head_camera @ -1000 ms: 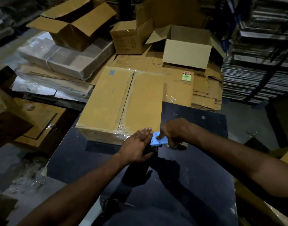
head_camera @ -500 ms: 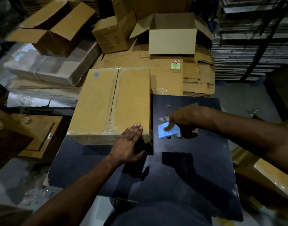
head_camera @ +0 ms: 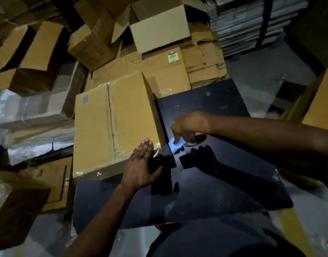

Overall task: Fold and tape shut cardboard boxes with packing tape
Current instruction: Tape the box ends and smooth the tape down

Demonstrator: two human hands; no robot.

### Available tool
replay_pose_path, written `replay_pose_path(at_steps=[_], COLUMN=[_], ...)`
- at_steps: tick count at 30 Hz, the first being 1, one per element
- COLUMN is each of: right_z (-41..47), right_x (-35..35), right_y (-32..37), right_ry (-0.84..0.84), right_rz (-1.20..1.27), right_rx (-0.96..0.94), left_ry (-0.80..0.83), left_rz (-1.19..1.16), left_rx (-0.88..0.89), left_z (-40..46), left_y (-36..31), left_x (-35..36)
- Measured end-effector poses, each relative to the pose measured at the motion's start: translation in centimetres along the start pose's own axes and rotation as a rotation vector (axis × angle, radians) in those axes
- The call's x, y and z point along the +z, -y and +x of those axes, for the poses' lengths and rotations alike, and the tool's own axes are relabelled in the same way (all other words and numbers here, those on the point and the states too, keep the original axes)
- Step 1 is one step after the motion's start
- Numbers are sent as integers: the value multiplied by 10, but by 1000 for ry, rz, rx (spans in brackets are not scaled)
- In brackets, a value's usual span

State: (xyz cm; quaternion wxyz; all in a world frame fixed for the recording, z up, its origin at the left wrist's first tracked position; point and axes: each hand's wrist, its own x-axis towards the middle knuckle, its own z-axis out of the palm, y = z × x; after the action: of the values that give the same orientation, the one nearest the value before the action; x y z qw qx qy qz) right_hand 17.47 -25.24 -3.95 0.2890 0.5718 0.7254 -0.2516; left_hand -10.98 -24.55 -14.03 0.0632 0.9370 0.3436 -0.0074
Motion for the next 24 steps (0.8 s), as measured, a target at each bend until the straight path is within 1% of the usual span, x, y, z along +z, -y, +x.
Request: replay_pose_path(at_steps=[2,6,9,10,13,16,18,20,21,23,24], right_z=[14,21,11,8,7,17,22,27,35,40,41], right_x=[1,-4,-10,-12,-7,20,40,59,69,84,89], right_y=[0,14,17,18,22,24,12,-6,-19,-43,-54], right_ry=[35,44,-2,-24,-60,-127,-87,51,101,149,178], right_rz=[68,9,-59,-51,-35,-35,12,111,215,572,658], right_rx=[-26,-88,-168,-168,-70,58,129,100,76,52,30], left_ry=[2,-19,-12,-7,-33,-50,-43,-22,-11,-2,-1], left_rz=[15,46,85,97,106,89,86,84,88,90,91], left_rx=[-11,-45,-28,-20,-38,-149,-183,-219,-232,-228,-209], left_z=[3,10,17,18,23,30,33,36,37,35,33], left_y=[-4,-14,-18,-20,-22,-20,-19,-20,-20,-17,-15], left_x=[-7,-25,-35,-38,-41,-45,-48,-51,-52,-50,-49])
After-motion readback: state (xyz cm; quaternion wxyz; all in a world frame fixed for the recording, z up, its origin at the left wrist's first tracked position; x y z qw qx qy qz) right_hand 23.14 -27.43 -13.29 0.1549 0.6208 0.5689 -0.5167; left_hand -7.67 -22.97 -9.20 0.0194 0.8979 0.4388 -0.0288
